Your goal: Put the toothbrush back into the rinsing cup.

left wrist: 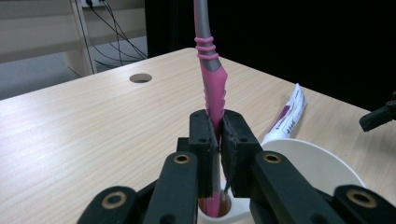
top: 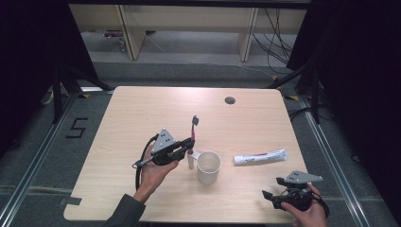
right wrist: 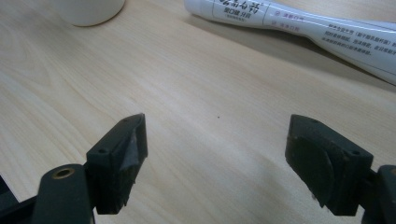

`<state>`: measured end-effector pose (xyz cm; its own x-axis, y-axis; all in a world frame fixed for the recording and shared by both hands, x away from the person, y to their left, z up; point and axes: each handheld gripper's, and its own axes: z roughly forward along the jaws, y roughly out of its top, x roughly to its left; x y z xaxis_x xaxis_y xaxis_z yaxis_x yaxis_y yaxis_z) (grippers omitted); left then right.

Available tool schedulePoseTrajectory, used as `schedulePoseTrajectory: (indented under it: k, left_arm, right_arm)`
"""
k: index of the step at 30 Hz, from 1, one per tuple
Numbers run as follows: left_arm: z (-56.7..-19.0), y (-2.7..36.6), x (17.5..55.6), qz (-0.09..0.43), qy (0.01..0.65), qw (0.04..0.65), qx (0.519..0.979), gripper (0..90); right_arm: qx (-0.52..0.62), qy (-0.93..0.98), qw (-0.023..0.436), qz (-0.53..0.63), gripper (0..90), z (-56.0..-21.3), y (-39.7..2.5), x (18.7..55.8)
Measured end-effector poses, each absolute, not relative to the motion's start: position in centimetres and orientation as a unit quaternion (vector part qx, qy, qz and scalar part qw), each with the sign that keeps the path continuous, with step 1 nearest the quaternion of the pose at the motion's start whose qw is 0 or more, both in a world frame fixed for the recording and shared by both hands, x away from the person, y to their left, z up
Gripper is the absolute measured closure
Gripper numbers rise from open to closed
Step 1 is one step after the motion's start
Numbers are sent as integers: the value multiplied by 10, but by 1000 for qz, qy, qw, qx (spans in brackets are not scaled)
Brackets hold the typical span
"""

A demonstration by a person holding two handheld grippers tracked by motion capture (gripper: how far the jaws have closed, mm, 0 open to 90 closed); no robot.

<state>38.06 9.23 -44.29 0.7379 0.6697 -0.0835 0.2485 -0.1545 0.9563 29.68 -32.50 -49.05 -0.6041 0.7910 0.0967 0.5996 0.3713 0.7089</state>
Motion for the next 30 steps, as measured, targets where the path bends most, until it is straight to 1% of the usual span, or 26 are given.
schedulePoseTrajectory:
  k: [15, 16, 17, 22, 23, 26, 27, 28, 30]
  left_arm:
    - [-456, 96, 379, 171, 321, 550, 752, 819]
    - [-457, 96, 379, 170, 322, 548, 753, 816]
    - [-457, 96, 379, 170, 322, 547, 753, 809]
    - [-458, 96, 379, 165, 321, 548, 755, 782]
    - [-458, 97, 379, 165, 321, 548, 755, 773]
    - [-456, 98, 378, 162, 330, 550, 750, 682]
    - [-455, 98, 378, 164, 328, 551, 750, 670]
    - [-454, 99, 377, 164, 329, 552, 749, 651]
    - [-451, 100, 376, 166, 332, 551, 747, 590]
  right_arm:
    - [428, 818, 129, 363, 218, -490, -325, 296]
    - [420, 820, 138, 363, 218, -490, -325, 297]
    - [423, 819, 130, 365, 218, -491, -325, 297]
    - [420, 820, 130, 365, 218, -490, -325, 297]
    - [425, 819, 130, 363, 218, -490, -324, 296]
    - [428, 817, 128, 364, 218, -490, -324, 295]
    - [419, 821, 138, 363, 218, -490, -325, 297]
    - [420, 820, 130, 365, 218, -490, -325, 297]
    - [420, 821, 130, 364, 218, -491, -325, 297]
